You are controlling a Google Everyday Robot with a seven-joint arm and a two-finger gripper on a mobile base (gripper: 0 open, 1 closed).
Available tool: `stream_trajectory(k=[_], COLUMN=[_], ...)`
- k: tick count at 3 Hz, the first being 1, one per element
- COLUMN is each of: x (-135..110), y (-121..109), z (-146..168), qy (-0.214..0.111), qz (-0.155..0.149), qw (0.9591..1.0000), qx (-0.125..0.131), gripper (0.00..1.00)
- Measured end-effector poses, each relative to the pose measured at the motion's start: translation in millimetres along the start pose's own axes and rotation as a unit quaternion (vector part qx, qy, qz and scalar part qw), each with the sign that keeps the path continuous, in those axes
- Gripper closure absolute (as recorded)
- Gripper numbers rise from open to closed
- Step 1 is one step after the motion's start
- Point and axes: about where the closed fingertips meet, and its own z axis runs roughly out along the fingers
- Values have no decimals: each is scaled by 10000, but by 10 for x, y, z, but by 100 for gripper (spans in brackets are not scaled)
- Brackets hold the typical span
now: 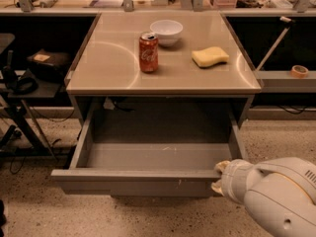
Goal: Open top drawer
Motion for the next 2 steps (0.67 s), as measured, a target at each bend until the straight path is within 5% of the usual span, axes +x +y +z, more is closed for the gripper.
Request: stream_trajectory(k=[2], x=[22], y=[49], z=[-36], qy=[22], qz=[1], qw=[10000], qx=[-4], gripper=[100])
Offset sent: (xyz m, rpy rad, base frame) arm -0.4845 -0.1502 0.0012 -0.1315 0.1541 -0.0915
